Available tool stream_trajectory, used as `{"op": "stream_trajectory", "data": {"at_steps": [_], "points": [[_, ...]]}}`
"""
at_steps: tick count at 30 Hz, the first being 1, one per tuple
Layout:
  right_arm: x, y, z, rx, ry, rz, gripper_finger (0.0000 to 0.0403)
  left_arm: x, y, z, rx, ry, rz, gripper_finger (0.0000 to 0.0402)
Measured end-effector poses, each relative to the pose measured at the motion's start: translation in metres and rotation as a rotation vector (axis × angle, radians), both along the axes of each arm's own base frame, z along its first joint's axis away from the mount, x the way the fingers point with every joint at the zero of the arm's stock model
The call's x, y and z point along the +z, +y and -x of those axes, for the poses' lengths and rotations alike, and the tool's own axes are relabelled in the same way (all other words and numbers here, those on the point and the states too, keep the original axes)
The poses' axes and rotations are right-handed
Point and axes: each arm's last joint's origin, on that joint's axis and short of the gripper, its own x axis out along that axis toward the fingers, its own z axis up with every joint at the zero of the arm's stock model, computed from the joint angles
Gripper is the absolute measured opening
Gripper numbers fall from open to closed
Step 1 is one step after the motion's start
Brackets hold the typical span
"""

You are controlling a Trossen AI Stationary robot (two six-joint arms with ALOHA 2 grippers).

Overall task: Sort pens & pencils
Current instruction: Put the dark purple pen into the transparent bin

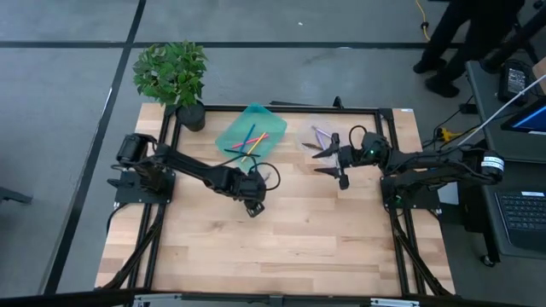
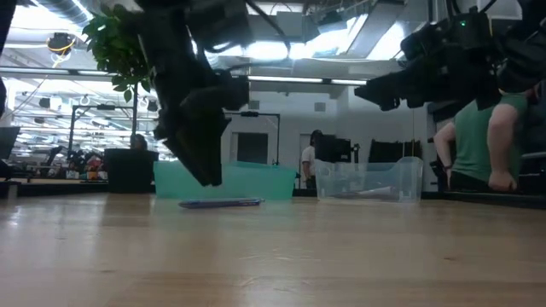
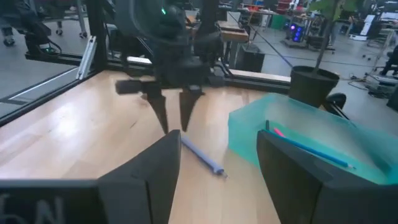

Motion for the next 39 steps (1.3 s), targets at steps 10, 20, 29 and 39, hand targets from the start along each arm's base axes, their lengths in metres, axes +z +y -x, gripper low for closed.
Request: {"op": "stream_trajectory", "data": {"at_steps": [10, 20, 29, 39], "points": [[0.000, 0.002, 0.000, 0.008, 0.001, -0.001, 0.0211, -0.008, 0.017, -0.003, 0.049, 0.026, -0.004, 0.0151], [0.000, 0.002, 0.000, 0.009, 0.002, 0.002, 0.0211, -0.027, 0.030, -0.008, 0.053, 0.082, 0.023, 0.0151], [0.000, 0.002, 0.000, 0.009, 0.002, 0.002, 0.0211, -0.037, 0.037, -0.010, 0.018, 0.129, 0.057, 0.0135], [-0.002, 0.002, 0.000, 0.003, 0.022, -0.064, 0.0211, -0.038, 0.034, -0.009, -0.055, 0.150, 0.008, 0.0022]]}}
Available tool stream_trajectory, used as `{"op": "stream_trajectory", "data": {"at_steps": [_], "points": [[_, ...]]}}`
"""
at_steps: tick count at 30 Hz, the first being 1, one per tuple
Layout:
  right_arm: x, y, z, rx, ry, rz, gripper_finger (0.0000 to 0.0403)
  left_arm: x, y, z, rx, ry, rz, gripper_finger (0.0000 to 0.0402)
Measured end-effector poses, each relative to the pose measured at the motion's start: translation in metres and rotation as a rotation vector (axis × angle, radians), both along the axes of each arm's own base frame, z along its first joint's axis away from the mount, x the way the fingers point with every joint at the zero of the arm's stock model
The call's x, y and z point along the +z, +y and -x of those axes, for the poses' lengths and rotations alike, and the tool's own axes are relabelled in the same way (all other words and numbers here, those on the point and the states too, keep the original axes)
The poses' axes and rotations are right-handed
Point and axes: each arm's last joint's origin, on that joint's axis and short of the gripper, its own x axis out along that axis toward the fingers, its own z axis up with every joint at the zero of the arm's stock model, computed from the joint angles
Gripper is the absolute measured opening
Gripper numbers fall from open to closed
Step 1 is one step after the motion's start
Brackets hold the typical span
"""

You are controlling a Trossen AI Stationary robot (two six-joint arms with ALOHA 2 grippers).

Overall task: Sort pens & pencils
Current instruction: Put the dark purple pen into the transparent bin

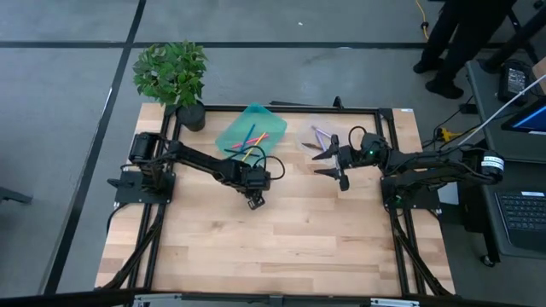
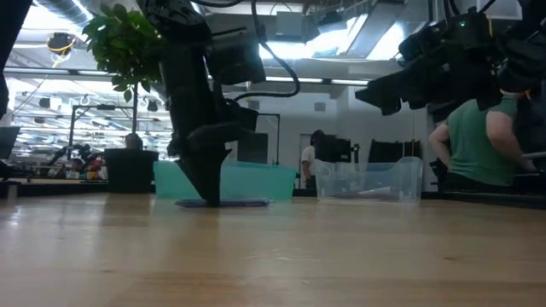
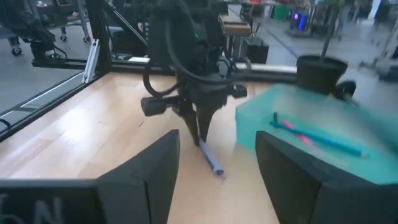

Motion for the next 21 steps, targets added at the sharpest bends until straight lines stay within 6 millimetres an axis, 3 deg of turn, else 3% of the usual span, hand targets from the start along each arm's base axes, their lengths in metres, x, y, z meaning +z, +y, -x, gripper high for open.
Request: {"op": "stream_trajectory", "data": {"at_steps": [13, 21], "points": [[-0.020, 0.002, 0.005, -0.007, 0.219, -0.143, 0.0211, 0.002, -0.034, -0.005, -0.176, -0.078, -0.236, 0.0022], [-0.018, 0.012, 0.003, 0.180, 0.204, -0.208, 0.0211, 0.007, -0.043, -0.018, -0.278, -0.214, -0.245, 0.0022]]}}
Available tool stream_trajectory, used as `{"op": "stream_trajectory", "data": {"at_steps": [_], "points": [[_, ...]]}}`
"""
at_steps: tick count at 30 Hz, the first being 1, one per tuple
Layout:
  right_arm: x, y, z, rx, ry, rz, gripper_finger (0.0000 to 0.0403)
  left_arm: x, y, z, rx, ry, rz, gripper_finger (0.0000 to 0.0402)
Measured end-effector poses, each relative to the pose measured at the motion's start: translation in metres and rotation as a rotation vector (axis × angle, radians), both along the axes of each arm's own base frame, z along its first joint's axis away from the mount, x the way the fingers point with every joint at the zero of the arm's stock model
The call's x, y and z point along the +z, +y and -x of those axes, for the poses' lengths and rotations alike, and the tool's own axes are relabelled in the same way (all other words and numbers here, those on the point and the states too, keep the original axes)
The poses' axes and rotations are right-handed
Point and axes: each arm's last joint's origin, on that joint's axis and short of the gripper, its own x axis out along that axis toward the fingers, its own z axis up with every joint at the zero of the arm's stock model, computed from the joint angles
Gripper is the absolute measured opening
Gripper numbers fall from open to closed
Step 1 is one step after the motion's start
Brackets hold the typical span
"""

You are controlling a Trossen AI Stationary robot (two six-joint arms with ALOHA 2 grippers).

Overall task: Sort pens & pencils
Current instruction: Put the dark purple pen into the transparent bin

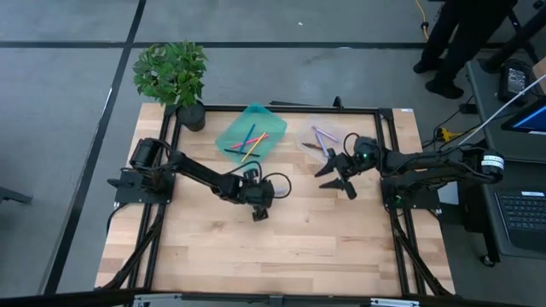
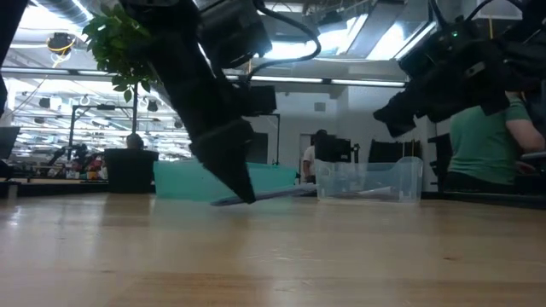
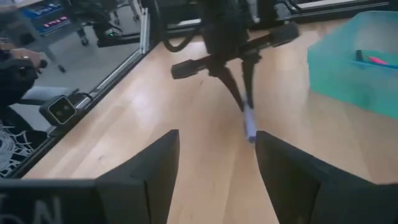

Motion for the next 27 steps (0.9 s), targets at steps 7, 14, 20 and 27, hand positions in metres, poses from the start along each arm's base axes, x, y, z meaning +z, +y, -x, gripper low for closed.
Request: {"op": "stream_trajectory", "data": {"at_steps": [7, 14, 20, 27], "points": [[0.001, 0.008, -0.004, -0.068, -0.010, 0.051, 0.0211, 0.007, 0.004, -0.003, -0.025, -0.035, -0.041, 0.0022], [0.006, 0.013, -0.007, -0.056, -0.073, 0.097, 0.0211, 0.048, 0.009, 0.006, -0.058, -0.111, -0.067, 0.0022], [0.005, 0.013, -0.007, -0.057, -0.066, 0.110, 0.0211, 0.070, 0.006, 0.021, -0.068, -0.171, -0.097, 0.0022], [0.005, 0.013, -0.007, -0.049, -0.067, 0.142, 0.0211, 0.073, -0.005, 0.049, -0.046, -0.319, -0.122, 0.0022]]}}
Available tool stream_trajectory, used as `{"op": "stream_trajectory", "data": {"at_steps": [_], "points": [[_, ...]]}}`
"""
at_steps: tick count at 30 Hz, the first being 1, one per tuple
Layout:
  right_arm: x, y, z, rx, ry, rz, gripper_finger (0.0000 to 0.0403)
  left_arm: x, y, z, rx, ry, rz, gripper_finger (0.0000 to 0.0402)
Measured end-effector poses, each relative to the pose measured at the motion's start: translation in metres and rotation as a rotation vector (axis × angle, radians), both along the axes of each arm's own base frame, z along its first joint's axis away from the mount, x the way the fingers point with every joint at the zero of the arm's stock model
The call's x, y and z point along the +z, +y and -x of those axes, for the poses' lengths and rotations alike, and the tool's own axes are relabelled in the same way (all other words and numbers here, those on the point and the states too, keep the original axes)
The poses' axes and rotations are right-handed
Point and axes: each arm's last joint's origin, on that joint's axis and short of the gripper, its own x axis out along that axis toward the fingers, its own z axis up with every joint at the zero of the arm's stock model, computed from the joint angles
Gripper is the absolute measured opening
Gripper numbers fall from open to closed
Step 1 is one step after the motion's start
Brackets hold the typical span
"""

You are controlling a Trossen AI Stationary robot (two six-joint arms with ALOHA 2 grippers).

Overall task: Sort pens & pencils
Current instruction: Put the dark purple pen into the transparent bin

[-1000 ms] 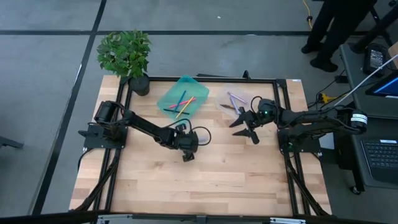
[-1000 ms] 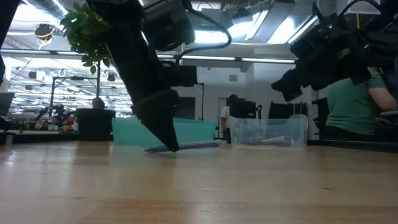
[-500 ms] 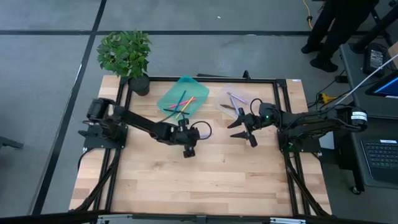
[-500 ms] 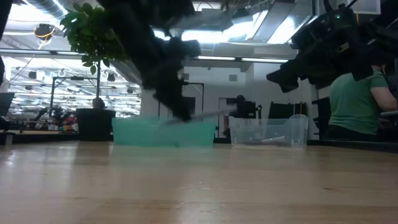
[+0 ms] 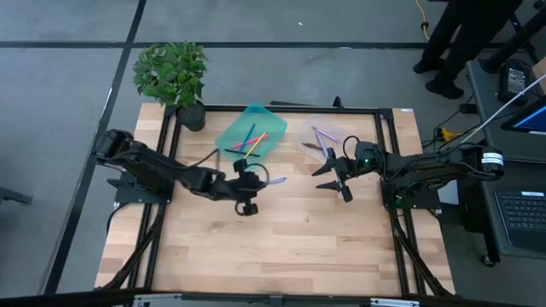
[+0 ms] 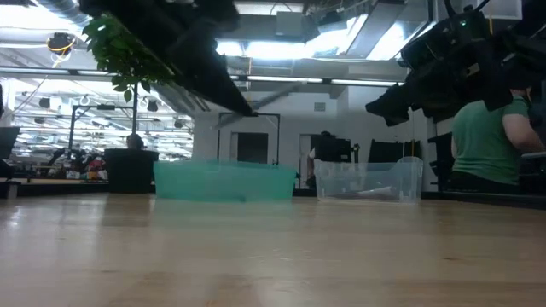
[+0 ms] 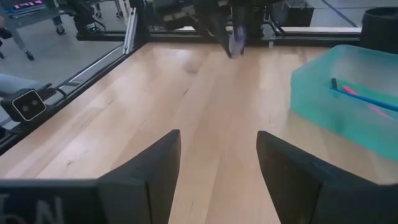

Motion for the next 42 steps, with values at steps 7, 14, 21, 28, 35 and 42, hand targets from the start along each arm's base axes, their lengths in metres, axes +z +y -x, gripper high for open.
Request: {"op": "stream_trajectory", "data": {"at_steps": [7, 14, 21, 28, 35, 42], "points": [[0.001, 0.000, 0.000, -0.001, -0.014, 0.000, 0.0211, -0.010, -0.003, 0.028, -0.073, -0.331, 0.015, 0.0022], [0.005, 0.000, -0.001, -0.015, -0.032, -0.053, 0.0211, -0.028, 0.010, 0.041, -0.123, -0.532, 0.054, 0.0022], [0.005, -0.002, -0.002, -0.083, -0.043, -0.041, 0.0211, -0.034, 0.023, 0.020, -0.176, -0.520, 0.046, 0.0022], [0.001, -0.004, -0.008, -0.101, -0.056, -0.034, 0.0211, -0.031, 0.037, -0.011, -0.235, -0.527, 0.032, 0.0022], [-0.004, -0.006, -0.016, -0.098, -0.118, -0.019, 0.0211, -0.030, 0.045, -0.036, -0.274, -0.533, 0.008, 0.0022], [-0.006, -0.008, -0.023, -0.090, -0.187, 0.011, 0.0211, -0.034, 0.054, -0.050, -0.248, -0.524, 0.003, 0.0022]]}}
